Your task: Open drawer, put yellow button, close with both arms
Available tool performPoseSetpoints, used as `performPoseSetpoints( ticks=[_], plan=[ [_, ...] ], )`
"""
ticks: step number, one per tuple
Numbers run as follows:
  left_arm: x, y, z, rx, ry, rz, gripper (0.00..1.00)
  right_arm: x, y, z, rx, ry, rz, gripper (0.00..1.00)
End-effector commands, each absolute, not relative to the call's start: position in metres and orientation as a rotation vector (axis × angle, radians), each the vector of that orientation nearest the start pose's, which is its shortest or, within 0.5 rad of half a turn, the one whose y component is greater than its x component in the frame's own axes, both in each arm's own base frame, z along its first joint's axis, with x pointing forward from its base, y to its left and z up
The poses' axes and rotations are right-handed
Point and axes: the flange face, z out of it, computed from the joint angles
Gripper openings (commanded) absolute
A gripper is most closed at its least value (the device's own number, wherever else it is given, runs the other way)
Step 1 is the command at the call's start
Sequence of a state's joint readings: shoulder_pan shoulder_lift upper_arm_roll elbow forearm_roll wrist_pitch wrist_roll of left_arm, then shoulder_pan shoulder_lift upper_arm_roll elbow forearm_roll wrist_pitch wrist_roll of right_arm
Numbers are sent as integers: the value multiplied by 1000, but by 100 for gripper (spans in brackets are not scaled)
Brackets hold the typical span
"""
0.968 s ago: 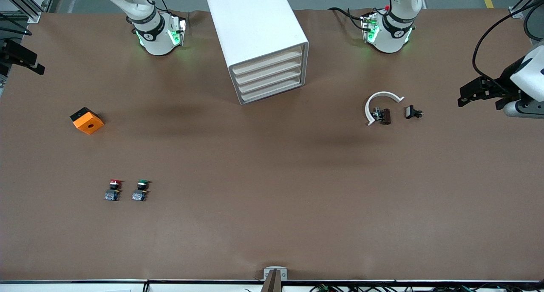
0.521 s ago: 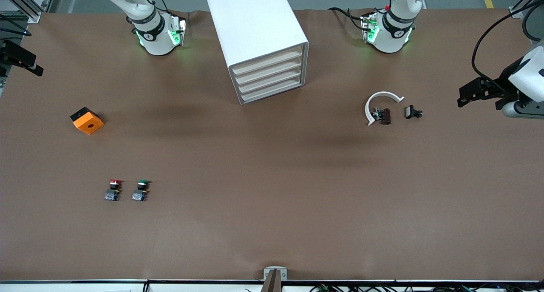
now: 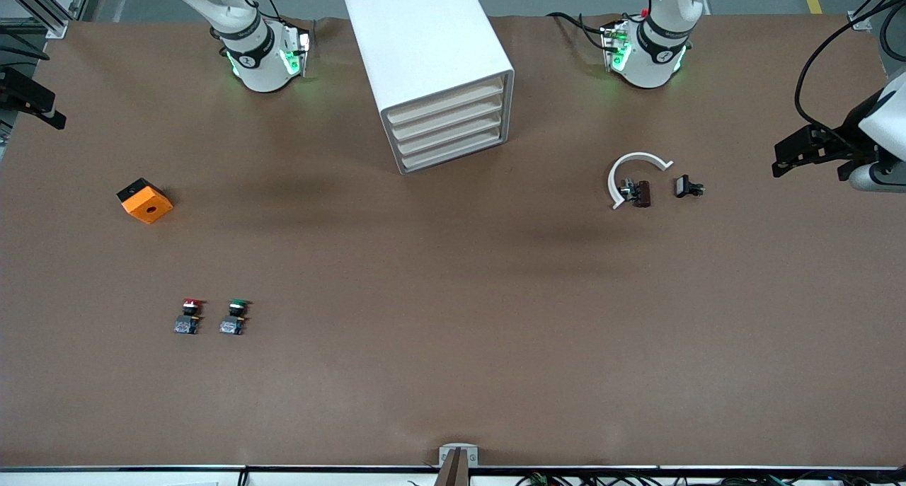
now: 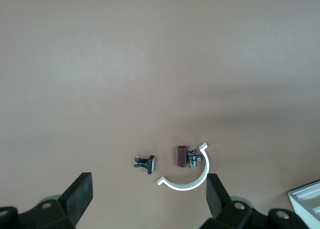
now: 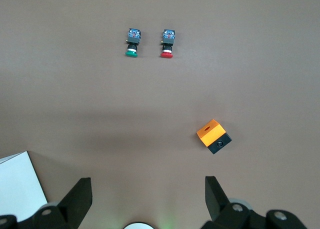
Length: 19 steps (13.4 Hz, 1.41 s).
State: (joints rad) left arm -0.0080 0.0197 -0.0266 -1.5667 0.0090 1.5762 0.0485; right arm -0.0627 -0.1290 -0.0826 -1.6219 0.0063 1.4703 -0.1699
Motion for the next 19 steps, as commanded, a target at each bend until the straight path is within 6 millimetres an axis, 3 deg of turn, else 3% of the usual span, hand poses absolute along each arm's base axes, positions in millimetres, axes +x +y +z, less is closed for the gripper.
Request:
performPoseSetpoints(
  ticks=[1, 8, 11, 13, 16, 19],
  plan=[
    [561, -18, 628, -3105, 131, -26, 100, 488, -75, 662, -3134, 25, 12, 100],
    [566, -18, 627, -3108, 118, -79, 100, 488, -74, 663, -3133, 23, -1, 100],
    [562, 1, 617, -3115, 61, -174, 100, 486, -74, 659, -3133, 23, -6, 100],
    [551, -6, 618, -3113, 73, -205, 100, 483, -75, 660, -3133, 25, -25, 100],
    [558, -11, 631, -3110, 91, -220, 100, 483, -75, 659, -3133, 25, -23, 100],
    [561, -17, 632, -3117, -42, -205, 100, 484, -76, 659, -3133, 27, -23, 100]
  ],
)
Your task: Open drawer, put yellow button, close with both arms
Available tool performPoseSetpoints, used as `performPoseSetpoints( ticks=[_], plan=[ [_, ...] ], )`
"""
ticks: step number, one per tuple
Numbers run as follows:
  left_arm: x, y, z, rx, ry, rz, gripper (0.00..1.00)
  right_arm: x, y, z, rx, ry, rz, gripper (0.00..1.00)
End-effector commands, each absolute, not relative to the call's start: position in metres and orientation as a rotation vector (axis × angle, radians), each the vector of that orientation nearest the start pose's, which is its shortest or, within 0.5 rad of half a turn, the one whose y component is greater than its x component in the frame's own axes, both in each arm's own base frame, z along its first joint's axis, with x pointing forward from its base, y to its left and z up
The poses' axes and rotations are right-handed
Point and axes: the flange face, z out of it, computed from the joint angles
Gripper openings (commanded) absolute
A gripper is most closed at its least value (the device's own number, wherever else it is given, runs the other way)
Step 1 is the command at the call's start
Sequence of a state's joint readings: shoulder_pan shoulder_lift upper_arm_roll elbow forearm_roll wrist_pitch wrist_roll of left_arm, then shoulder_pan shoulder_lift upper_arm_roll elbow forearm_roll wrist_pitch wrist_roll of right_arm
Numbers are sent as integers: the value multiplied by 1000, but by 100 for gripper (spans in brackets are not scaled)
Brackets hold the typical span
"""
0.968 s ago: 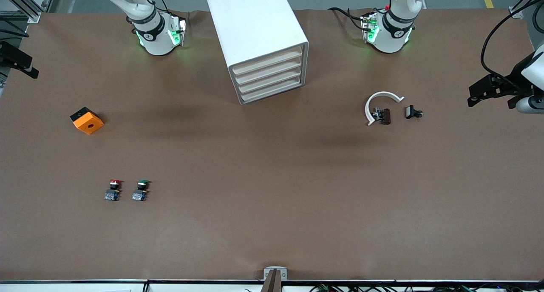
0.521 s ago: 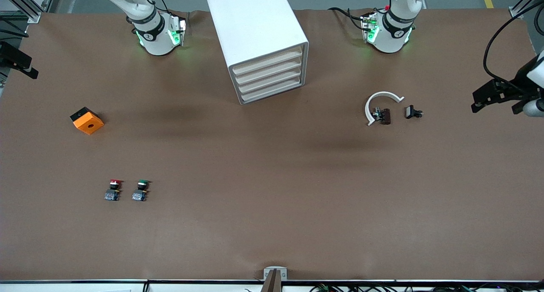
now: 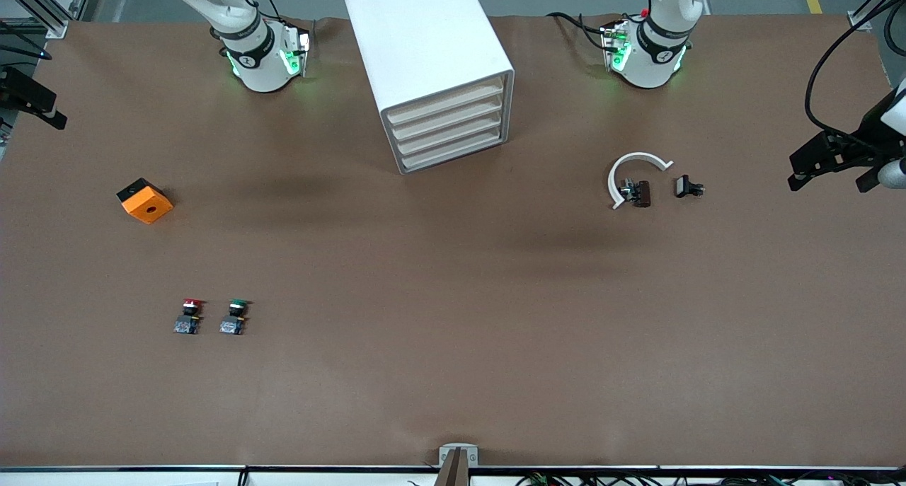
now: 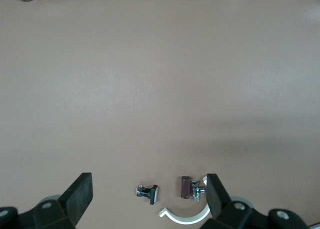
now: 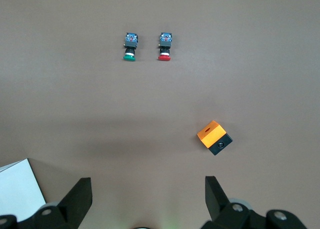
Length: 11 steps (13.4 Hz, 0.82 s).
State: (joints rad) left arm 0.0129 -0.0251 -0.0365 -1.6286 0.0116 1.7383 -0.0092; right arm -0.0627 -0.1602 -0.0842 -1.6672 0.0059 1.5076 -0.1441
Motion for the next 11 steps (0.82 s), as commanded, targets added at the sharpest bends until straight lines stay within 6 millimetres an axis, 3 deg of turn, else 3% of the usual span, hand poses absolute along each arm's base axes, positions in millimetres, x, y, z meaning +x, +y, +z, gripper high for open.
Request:
performPoseSetpoints(
  ticks=[1, 11],
  plan=[
    [561, -16, 632, -3117, -38, -205, 100, 484, -75, 658, -3133, 25, -20, 100],
    [562, -14, 630, -3122, -22, -197, 100, 483, -76, 660, -3130, 27, -28, 100]
  ],
)
